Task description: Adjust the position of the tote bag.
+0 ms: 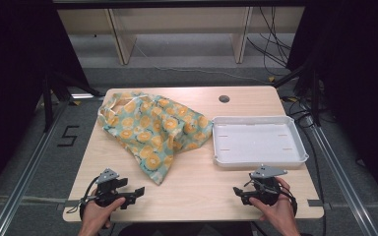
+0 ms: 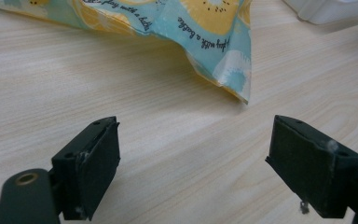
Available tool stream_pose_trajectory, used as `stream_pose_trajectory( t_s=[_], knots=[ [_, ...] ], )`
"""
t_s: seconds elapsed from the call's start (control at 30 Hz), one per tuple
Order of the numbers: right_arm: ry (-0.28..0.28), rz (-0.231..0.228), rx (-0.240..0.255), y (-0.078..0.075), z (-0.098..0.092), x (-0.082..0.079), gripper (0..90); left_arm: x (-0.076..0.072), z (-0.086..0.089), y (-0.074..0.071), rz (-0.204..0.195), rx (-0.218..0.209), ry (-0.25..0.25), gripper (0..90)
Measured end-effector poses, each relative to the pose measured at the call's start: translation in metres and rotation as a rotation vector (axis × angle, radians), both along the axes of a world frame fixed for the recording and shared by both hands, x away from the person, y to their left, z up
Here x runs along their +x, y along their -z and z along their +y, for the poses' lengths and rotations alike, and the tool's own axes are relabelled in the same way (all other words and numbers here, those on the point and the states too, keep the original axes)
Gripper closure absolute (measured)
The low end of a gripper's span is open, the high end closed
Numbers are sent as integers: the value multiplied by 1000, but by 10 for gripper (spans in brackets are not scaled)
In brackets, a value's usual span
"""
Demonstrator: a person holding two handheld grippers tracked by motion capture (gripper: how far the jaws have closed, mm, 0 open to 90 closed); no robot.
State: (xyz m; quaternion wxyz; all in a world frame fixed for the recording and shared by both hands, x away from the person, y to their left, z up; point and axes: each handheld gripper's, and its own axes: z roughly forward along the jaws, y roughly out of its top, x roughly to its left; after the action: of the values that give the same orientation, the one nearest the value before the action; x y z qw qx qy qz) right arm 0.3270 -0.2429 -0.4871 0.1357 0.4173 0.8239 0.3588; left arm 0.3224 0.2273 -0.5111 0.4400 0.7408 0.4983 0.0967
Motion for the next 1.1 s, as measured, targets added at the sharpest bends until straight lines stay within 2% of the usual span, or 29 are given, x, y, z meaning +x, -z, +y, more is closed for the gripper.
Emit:
stream_pose_trajectory(
  t_s=[0.17, 0.23, 0.27, 0.3, 0.33, 0.37, 0.4, 0.43, 0.47, 0.5, 0.57, 0.63, 0.67, 0.7, 0.77, 0.83, 0.9, 0.97, 1.0, 1.03, 1.07, 1.1],
  knots=[
    [-28, -29, -6, 2, 0, 2, 186, 4, -2, 1, -18, -4, 14, 157],
    [-39, -40, -3, 3, 1, 3, 187, 7, -5, 2, -7, -32, 10, 155],
    [-37, -43, -3, 3, 1, 3, 187, 9, -7, 3, -15, -27, 24, 155],
    [-36, -38, 0, 3, 2, 2, 187, 11, -10, 2, -6, -24, 35, 157],
    [-40, -38, -5, 3, 2, 3, 187, 13, -15, 3, -10, -27, 47, 171],
    [-35, -18, 5, 2, 3, 2, 187, 15, -18, 3, -14, -20, 55, 192],
    [-39, -23, 5, 3, 3, 2, 188, 17, -22, 4, -18, -29, 54, 191],
    [-39, -23, 6, 3, 3, 2, 189, 19, -22, 3, -22, 1, 75, 192],
    [-49, -40, -1, 4, 2, 3, 191, 22, -28, 4, -34, -22, 65, 194],
    [-40, -24, 5, 3, 3, 2, 192, 24, -29, 4, -28, -20, 69, 195],
    [-53, -44, -4, 4, 1, 3, 194, 28, -31, 5, -24, -29, 69, 209],
    [-40, -37, 5, 3, 2, 2, 196, 32, -33, 6, -28, -26, 80, 221],
    [-36, -29, 12, 2, 2, 2, 197, 33, -34, 6, -26, -42, 67, 224],
    [-33, -24, 13, 2, 2, 2, 197, 34, -34, 6, -31, -42, 71, 263],
    [-35, -26, 10, 2, 2, 2, 197, 36, -37, 6, -31, -46, 72, 270],
    [-36, -25, 12, 2, 3, 2, 199, 38, -39, 6, -29, -37, 79, 322],
    [-48, -36, 7, 3, 3, 3, 203, 41, -41, 6, -30, -6, 91, 326],
    [-49, -20, 11, 1, 3, 2, 206, 43, -44, 6, -40, -3, 84, 341],
    [-52, -34, 10, 2, 3, 2, 208, 44, -45, 6, -37, -12, 78, 352],
    [-65, -57, -1, 3, 3, 4, 210, 45, -45, 6, -31, -13, 82, 426],
    [-65, -57, -1, 3, 3, 4, 210, 46, -46, 7, -34, -19, 82, 473],
    [-66, -35, -1, 2, 3, 2, 216, 47, -47, 7, -32, -17, 83, 534]
  ],
)
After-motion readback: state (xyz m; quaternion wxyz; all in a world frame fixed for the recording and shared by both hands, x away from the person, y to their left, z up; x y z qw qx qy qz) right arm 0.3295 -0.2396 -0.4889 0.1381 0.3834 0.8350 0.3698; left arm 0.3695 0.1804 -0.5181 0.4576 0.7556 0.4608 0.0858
